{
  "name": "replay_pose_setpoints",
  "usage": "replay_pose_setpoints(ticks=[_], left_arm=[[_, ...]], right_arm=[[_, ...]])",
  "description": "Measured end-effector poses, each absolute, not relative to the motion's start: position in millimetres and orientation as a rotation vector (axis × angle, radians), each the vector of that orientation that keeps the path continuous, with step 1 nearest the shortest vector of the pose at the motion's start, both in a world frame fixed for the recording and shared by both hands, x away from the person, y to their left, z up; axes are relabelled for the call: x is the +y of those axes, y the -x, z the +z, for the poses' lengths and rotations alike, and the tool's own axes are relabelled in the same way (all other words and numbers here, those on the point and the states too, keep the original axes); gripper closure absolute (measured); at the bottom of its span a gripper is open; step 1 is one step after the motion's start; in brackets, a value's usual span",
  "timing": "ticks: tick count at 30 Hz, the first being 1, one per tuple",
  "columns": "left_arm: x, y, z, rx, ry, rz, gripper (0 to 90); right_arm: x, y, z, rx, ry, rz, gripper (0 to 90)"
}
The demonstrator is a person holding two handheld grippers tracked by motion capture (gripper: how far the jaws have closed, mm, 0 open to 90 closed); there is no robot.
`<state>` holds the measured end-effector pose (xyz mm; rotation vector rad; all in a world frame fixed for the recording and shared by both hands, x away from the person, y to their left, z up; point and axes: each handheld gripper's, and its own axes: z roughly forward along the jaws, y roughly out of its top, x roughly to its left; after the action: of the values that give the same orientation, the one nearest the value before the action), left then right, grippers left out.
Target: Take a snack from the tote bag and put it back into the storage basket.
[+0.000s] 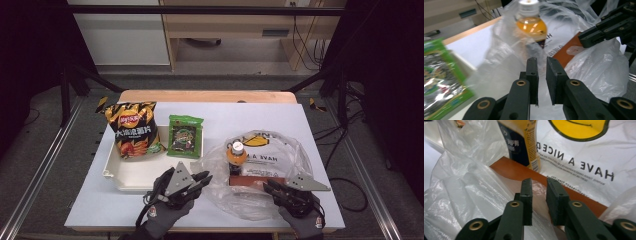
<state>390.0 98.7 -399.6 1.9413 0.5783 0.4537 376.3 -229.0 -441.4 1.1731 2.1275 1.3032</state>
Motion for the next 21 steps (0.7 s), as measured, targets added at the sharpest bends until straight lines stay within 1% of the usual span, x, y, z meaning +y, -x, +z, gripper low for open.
replay_pose_setpoints(ticks=[7,11,21], left_arm=[[71.5,-400.3,-413.4,0.556,-2.003,0.396,81.8],[68.0,-404.9,-429.6,0.582,-2.056,0.351,81.9],[65.1,-412.1,-466.6,0.626,-2.159,0.311,81.9]], right_arm=[[-223.9,-372.9,-444.9,2.201,-1.167,1.310,83.8],[-220.0,-370.0,-449.6,2.241,-1.168,1.305,84.1],[-215.3,-368.0,-467.1,2.338,-1.229,1.215,81.9]])
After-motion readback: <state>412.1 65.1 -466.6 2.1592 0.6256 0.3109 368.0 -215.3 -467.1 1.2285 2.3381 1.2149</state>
